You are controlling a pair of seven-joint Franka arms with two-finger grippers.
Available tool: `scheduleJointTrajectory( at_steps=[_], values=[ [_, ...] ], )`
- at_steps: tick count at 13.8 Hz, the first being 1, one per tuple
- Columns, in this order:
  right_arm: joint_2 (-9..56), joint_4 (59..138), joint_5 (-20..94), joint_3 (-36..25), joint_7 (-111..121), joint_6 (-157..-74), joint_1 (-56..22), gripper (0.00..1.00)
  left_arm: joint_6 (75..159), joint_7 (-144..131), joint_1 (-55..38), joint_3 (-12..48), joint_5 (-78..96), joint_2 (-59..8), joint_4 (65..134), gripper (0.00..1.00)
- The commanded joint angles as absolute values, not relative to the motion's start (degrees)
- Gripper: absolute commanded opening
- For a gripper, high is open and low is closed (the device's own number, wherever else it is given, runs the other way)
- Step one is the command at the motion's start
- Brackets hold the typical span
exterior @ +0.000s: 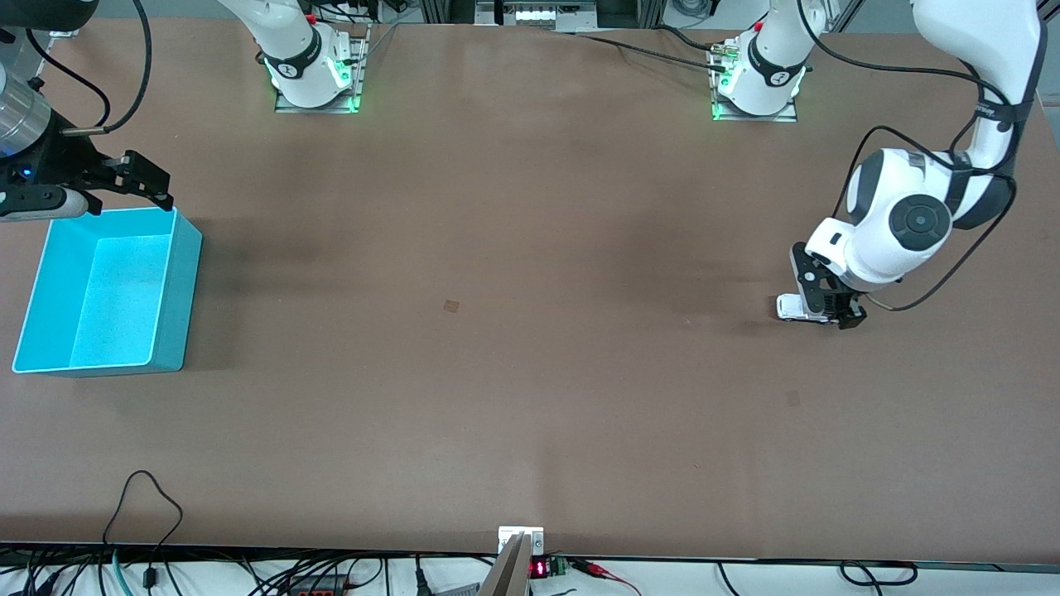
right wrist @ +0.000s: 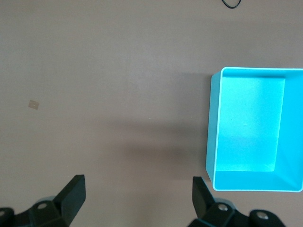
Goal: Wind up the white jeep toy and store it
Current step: 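Lower the left gripper and close it on the jeep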
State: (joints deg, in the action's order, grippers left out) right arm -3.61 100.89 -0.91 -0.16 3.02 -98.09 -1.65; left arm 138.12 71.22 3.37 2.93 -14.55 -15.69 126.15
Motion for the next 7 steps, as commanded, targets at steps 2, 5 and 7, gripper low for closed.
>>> scheduleJointTrajectory(
  at_steps=[2, 5, 7],
  values=[
    [-4.92, 101.87, -0.35, -0.18, 3.25, -97.82, -1.32, 1.00, 142.46, 75.58, 5.62, 3.16, -15.73, -17.83, 126.74, 1.00],
    [-4.92, 101.78, -0.35, -0.18, 3.25, -97.82, -1.32, 1.00, 143.44, 76.11, 5.63, 3.16, -15.73, -18.54, 126.56, 1.00],
    [-4.83, 101.86, -0.35, -0.18, 3.25, -97.82, -1.32, 1.00, 143.44, 76.11, 5.63, 3.16, -15.73, -18.54, 126.56, 1.00]
  ],
)
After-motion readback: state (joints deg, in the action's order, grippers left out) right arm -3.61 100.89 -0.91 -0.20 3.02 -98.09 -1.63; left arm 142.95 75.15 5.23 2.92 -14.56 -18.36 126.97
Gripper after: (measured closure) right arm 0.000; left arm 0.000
